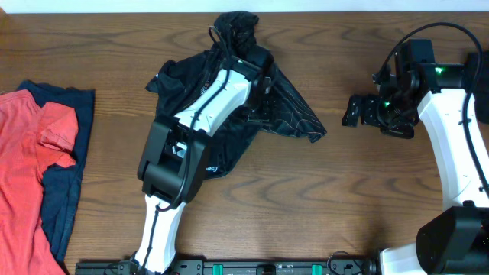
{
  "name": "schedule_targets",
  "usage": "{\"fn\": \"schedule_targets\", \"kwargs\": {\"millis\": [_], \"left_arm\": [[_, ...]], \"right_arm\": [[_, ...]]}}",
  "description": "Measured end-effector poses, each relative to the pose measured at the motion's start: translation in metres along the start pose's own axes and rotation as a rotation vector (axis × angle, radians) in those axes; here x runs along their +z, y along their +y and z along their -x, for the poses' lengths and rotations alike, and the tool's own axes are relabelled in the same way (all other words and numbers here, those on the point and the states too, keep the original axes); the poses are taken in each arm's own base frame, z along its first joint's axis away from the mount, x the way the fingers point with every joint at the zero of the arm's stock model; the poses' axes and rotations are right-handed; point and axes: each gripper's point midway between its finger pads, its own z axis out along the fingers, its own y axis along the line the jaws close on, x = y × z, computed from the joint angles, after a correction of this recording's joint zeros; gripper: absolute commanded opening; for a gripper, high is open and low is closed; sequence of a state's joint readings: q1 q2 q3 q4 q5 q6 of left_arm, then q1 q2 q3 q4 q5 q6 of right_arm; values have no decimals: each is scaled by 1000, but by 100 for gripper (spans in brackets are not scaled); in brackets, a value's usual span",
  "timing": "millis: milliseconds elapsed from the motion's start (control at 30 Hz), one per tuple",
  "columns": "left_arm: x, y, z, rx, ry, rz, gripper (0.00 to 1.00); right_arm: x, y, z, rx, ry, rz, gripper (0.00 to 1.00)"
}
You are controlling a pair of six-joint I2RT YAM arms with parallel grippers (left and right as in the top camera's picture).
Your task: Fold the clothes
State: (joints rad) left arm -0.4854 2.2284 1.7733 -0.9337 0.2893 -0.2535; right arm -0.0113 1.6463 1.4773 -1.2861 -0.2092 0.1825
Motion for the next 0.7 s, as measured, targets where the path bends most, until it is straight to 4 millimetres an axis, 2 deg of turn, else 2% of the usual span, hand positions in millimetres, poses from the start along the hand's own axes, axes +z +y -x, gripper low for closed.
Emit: {"fn": "schedule_targets", "kwargs": {"millis": [333, 567, 700], "left_arm": [[-10, 40, 15, -91, -25, 9, 69], [-6, 33, 12, -75, -17, 10, 67], [4, 26, 7, -57, 6, 14, 67]], "right_arm": [[0, 0, 0, -4, -1, 0, 99], [0, 0, 1, -5, -3, 1, 99], [0, 0, 0, -5, -1, 0, 99]]}}
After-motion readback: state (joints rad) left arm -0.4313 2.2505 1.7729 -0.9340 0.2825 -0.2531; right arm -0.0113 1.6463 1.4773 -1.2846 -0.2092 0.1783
